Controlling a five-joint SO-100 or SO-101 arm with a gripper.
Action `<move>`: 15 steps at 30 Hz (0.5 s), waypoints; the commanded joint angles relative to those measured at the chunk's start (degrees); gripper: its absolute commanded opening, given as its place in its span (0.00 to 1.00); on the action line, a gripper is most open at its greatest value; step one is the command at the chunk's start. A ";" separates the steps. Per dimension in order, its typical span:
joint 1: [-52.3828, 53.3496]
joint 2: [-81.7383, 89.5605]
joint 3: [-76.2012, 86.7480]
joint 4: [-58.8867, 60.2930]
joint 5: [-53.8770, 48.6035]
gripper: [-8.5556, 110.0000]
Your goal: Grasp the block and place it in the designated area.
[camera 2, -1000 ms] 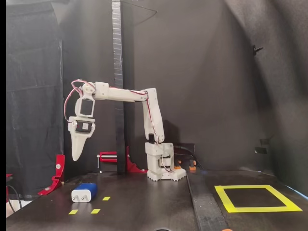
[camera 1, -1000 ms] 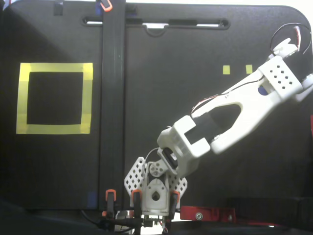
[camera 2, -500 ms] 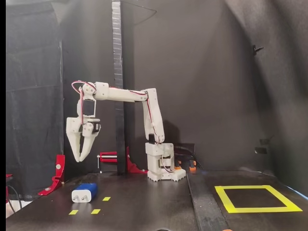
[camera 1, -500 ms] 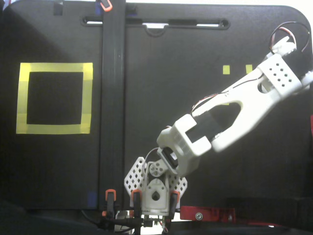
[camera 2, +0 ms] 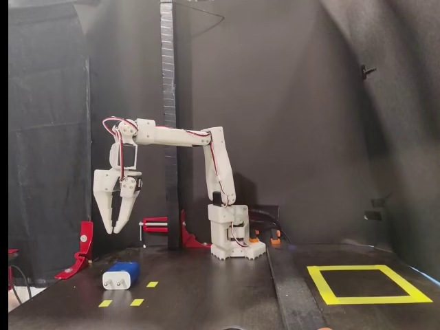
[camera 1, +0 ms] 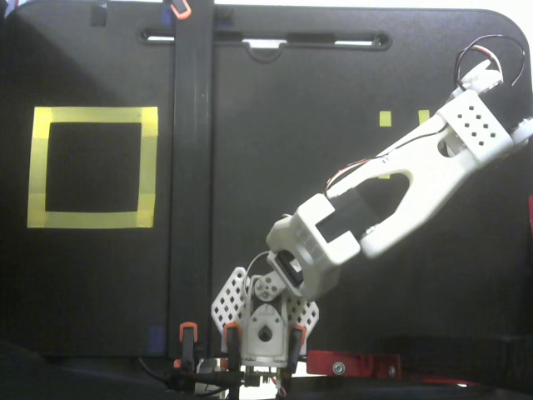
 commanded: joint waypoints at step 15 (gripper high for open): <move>0.70 0.00 -2.02 -2.46 -1.67 0.32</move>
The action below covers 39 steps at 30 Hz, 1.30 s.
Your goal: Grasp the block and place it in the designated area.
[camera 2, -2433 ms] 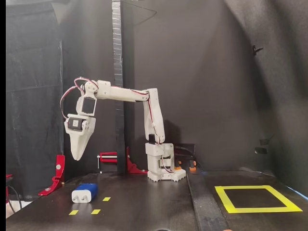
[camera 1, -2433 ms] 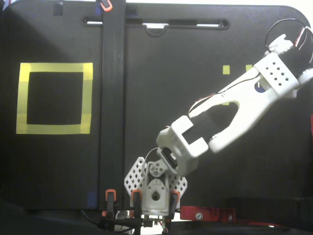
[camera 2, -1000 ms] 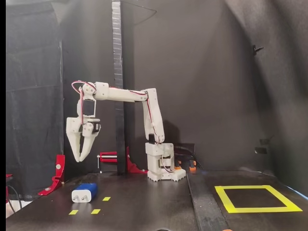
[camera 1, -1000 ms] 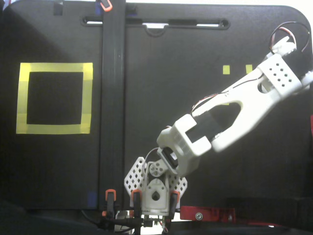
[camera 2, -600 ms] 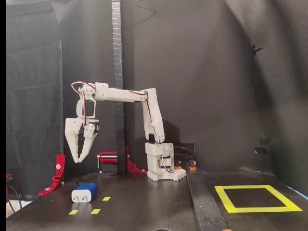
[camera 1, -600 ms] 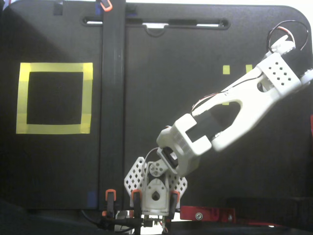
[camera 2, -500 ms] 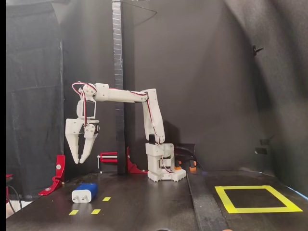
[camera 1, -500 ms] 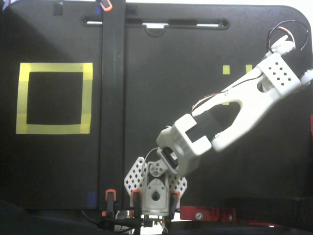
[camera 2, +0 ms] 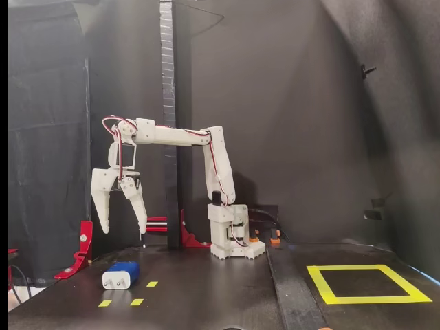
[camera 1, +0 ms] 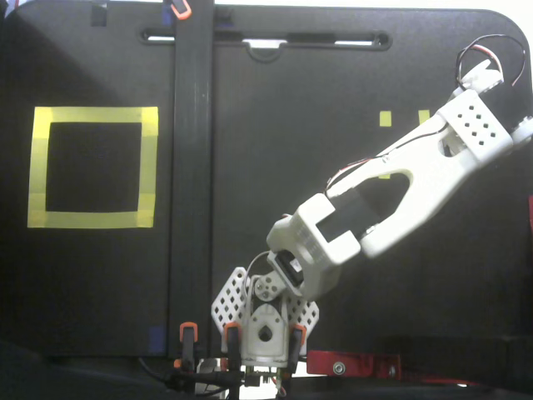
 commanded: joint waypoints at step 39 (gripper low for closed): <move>1.76 -15.29 -1.76 -8.79 3.25 0.39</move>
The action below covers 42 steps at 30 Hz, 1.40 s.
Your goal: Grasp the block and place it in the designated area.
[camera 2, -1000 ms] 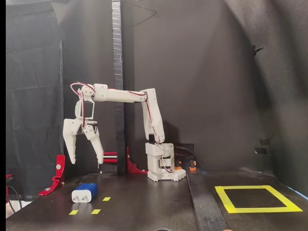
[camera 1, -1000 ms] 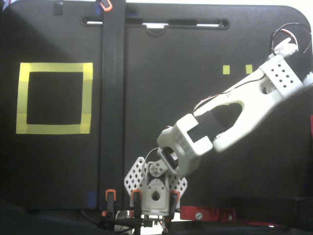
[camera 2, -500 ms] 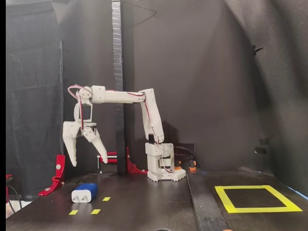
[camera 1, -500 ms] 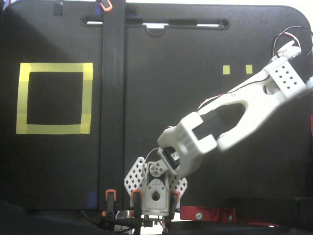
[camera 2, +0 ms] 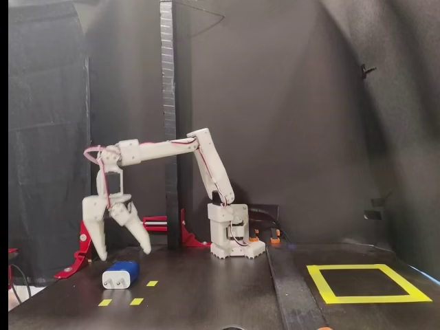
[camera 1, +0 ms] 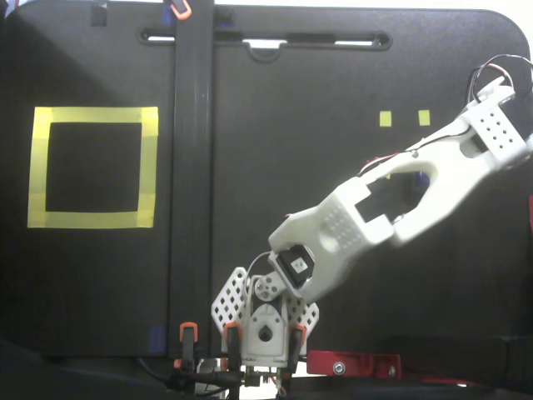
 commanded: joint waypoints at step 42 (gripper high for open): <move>-1.67 -7.38 -1.58 -3.96 1.05 0.28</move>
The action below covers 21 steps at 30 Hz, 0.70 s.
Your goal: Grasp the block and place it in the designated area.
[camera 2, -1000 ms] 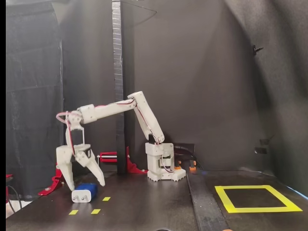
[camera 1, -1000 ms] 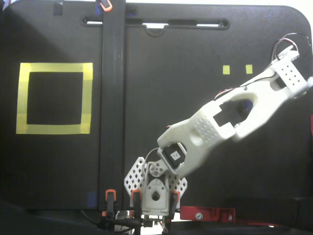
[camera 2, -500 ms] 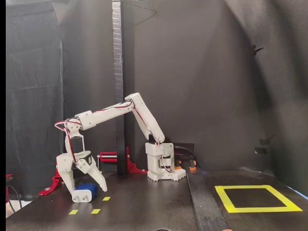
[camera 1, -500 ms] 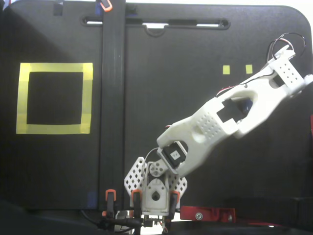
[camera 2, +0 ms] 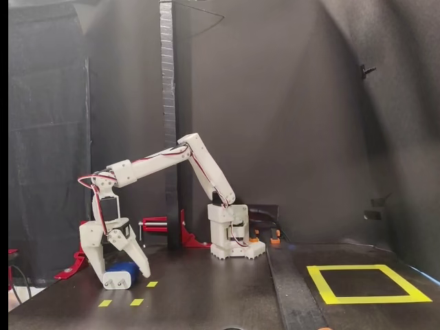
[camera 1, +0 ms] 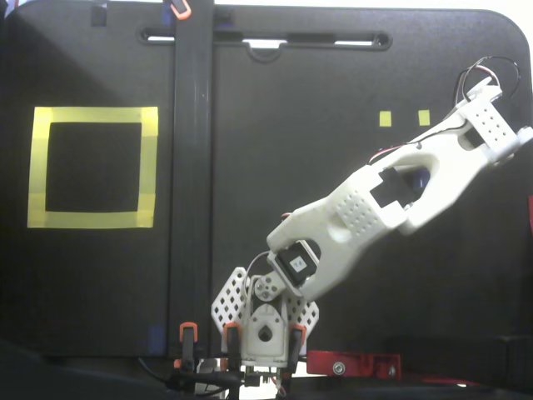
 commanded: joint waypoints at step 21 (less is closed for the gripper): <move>1.05 0.62 -1.23 -0.26 0.18 0.23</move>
